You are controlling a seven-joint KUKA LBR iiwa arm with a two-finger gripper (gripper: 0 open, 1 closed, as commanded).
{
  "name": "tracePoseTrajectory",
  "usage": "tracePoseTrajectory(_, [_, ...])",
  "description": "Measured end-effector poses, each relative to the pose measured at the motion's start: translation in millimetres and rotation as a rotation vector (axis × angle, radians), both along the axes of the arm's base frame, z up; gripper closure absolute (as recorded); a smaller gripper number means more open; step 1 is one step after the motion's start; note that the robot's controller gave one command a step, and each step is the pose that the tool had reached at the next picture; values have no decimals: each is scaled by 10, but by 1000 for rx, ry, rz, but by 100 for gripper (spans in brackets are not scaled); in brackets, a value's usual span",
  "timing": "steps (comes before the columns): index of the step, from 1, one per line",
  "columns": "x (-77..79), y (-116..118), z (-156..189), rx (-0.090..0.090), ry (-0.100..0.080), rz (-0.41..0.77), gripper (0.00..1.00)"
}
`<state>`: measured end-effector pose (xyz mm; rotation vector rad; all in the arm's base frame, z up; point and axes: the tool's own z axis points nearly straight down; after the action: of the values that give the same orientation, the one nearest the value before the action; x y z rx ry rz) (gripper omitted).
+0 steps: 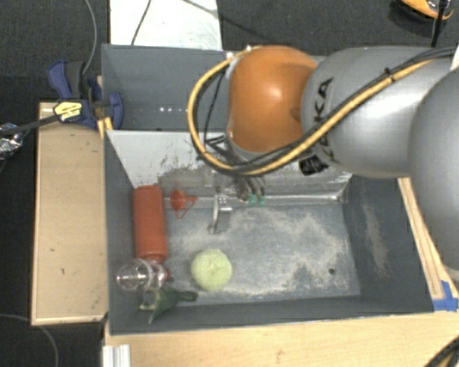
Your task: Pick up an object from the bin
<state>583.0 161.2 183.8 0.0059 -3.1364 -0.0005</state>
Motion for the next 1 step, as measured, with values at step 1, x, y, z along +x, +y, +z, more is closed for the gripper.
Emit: tracePoseTrajectory(1, [19,-8,48,1,-8,-3,0])
